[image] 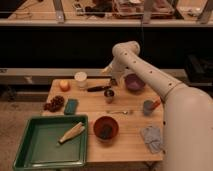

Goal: Place brush in paper cup

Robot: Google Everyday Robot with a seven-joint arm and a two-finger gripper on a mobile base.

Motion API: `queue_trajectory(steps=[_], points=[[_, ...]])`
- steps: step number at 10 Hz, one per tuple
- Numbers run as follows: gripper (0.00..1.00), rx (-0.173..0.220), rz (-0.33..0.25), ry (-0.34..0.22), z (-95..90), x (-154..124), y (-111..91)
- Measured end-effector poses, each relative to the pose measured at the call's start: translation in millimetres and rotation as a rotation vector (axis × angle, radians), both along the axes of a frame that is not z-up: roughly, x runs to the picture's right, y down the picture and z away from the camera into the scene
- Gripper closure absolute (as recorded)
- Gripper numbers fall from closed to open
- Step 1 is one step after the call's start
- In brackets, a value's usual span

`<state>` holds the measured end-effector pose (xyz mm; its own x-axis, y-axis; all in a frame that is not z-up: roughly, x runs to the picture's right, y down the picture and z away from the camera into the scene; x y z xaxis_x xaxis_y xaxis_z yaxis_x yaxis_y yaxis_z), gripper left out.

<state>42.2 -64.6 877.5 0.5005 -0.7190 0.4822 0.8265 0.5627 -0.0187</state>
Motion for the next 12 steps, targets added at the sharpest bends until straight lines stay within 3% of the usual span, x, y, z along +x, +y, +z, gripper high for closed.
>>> queue_trajectory(steps=[6,12], points=[[0.20,-0.019,0.031,0.028,64.1,-8,-3],[0.20,-0.045,0.015,0.008,101.1,-5,-1]])
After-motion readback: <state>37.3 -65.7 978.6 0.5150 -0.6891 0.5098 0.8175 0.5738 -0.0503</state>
